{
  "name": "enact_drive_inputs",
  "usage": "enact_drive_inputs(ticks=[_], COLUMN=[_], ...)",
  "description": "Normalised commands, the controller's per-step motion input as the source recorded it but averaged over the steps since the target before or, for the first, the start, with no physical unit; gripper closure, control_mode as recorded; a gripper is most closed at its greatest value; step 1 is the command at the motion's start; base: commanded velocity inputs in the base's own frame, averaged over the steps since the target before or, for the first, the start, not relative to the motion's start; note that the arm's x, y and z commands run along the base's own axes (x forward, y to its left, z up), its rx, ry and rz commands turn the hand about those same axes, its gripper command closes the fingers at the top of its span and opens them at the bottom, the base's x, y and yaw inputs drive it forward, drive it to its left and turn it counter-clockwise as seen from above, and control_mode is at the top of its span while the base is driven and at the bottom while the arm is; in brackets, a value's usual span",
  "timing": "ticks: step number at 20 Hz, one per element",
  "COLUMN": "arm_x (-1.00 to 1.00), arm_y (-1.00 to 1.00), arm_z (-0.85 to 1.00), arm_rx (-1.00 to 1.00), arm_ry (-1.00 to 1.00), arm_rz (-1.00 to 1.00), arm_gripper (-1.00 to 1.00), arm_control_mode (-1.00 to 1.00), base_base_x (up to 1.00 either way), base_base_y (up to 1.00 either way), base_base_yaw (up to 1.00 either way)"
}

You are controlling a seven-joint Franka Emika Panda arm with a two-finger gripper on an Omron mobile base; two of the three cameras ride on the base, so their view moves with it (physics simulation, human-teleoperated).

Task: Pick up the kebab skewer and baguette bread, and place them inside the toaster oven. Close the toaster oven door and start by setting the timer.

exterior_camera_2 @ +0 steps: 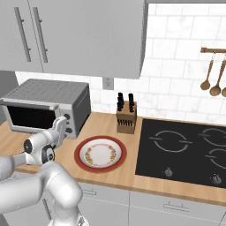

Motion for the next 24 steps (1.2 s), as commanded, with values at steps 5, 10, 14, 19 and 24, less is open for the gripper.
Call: enact_drive_inputs(ticks=[5, 10, 14, 19, 24], arm_x=[0.21, 0.33, 0.06, 0.0, 0.02], arm_y=[0.0, 0.0, 0.0, 0.0, 0.08], arm_z=[-0.63, -0.68, -0.66, -0.63, -0.62], arm_rx=[0.09, 0.11, 0.15, 0.21, 0.26], arm_ry=[0.0, 0.0, 0.0, -0.01, -0.01], arm_rz=[-0.04, -0.02, -0.02, -0.04, -0.11], arm_gripper=[1.0, 1.0, 1.0, 1.0, 1.0], arm_control_mode=[-1.0, -1.0, -1.0, -1.0, -1.0], base_base_x=[0.0, 0.0, 0.0, 0.0, 0.0], base_base_y=[0.0, 0.0, 0.0, 0.0, 0.0], base_base_yaw=[0.0, 0.0, 0.0, 0.0, 0.0])
